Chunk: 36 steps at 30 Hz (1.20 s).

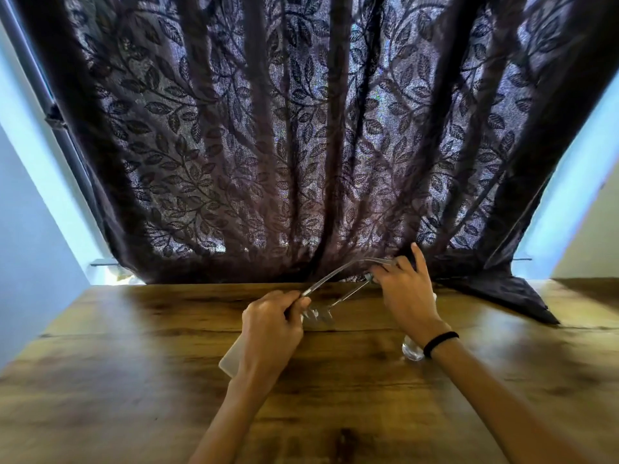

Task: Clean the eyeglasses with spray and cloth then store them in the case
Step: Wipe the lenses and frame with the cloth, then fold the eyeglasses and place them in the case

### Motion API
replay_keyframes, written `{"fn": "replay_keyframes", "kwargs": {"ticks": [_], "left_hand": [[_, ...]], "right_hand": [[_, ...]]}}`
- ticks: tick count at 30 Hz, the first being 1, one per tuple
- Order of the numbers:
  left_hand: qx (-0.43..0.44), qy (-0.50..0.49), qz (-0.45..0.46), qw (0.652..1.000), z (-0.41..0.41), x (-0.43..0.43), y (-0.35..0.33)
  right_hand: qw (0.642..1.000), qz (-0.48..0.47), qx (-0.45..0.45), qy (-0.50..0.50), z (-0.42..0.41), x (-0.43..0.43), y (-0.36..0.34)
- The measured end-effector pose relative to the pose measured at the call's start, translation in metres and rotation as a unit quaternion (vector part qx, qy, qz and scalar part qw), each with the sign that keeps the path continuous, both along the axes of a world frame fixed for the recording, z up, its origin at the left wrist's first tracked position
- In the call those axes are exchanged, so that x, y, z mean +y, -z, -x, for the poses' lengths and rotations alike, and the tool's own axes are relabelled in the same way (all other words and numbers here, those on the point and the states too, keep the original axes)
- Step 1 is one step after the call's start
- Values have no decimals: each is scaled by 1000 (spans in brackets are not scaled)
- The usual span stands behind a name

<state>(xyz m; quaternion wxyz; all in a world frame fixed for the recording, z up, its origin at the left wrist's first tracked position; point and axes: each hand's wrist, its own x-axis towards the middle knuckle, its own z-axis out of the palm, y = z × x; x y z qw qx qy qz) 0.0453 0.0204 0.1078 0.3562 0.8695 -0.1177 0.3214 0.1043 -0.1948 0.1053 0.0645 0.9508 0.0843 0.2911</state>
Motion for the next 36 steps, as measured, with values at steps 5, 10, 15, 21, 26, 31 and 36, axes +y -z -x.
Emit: {"fn": "replay_keyframes", "kwargs": {"ticks": [5, 10, 15, 21, 26, 31, 36], "left_hand": [[-2, -2, 0, 1000, -2, -3, -1], [-7, -5, 16, 1000, -2, -3, -3], [-18, -17, 60, 998, -1, 8, -3], [-19, -48, 123, 991, -8, 21, 3], [18, -25, 185, 982, -10, 22, 9], [43, 23, 258, 965, -12, 24, 12], [85, 109, 352, 926, -8, 21, 12]], "right_hand": [[997, -66, -27, 9, 0, -2, 4], [988, -151, -29, 25, -1, 2, 3], [936, -339, -85, -50, 8, 3, -8], [919, -367, -48, -133, 43, 17, 15], [922, -333, 193, -45, 68, 12, 76], [944, -222, 246, -3, 74, 10, 95], [833, -506, 206, -86, 52, 16, 53]]}}
